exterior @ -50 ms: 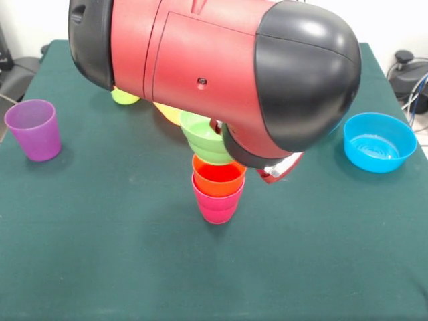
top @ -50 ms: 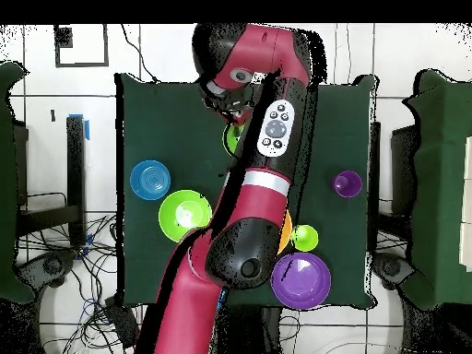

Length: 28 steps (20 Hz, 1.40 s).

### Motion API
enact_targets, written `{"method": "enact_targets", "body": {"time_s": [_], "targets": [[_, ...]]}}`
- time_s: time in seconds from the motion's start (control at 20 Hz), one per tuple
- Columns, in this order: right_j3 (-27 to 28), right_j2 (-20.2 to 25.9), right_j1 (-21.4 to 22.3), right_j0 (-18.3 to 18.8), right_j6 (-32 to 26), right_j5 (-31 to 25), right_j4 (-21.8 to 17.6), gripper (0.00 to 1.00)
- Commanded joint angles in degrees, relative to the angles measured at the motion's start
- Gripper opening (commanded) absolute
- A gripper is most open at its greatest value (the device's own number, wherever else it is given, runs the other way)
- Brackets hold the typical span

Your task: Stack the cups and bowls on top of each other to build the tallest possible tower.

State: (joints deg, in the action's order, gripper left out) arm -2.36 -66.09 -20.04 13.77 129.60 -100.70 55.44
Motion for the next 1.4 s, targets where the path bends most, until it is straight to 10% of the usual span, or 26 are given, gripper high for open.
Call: {"method": "enact_targets", "body": {"time_s": [0.05, 1.4], "targets": [[0.5, -1.7, -0.2, -0.1, -13.4, -2.0, 1.4, 0.00], [0.5, -5.2, -0.2, 0.2, -14.3, -2.7, 4.7, 0.00]]}}
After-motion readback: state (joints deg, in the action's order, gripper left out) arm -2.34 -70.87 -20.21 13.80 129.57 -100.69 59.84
